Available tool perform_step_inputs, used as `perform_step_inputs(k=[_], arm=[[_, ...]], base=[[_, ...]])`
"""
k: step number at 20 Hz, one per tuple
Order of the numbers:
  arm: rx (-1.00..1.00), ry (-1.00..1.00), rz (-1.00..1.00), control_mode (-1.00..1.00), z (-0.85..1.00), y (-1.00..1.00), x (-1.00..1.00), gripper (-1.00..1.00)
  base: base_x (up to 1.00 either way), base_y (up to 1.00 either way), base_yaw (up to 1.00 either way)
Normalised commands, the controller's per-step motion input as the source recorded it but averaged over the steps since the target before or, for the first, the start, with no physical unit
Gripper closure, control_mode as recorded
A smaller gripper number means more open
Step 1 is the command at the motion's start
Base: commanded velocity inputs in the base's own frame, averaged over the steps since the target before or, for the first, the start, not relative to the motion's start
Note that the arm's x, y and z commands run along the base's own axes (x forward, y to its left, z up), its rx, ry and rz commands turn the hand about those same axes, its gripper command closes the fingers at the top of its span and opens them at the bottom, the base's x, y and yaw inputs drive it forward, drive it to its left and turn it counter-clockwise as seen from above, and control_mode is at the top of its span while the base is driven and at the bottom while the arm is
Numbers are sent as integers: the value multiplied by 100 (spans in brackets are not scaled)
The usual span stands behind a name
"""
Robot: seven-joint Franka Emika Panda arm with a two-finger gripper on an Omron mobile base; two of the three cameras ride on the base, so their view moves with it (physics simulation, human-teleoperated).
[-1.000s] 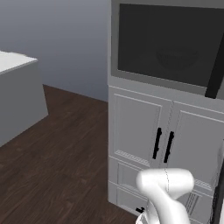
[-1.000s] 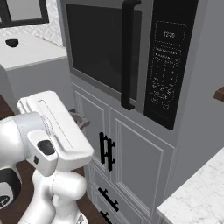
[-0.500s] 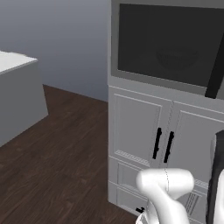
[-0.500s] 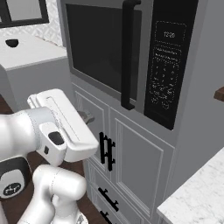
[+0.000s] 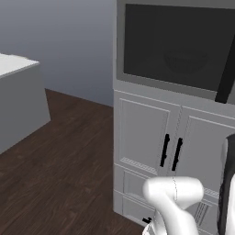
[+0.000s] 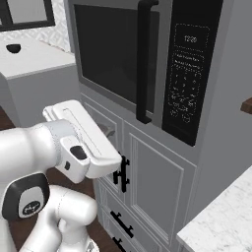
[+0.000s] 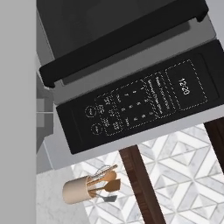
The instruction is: Pick the mushroom from the sink and place it in the bowl. Then pick the bowl and place it in the microwave. Then close the microwave door and press the start button.
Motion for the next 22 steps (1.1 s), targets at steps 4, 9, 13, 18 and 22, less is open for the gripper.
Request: perform_step_inputs(k=[4, 9, 13, 18, 22], arm=[[2, 0, 1, -100, 3, -23, 0, 100], [0, 0, 2, -100, 0, -15, 8, 100], [0, 1, 6, -100, 0, -19, 14, 100], [5, 3, 8, -100, 0, -28, 21, 100], [4, 1, 7, -100, 0, -30, 20, 100]], base=[[0, 0, 0], [0, 0, 0], [0, 0, 0], [0, 0, 0], [0, 0, 0]])
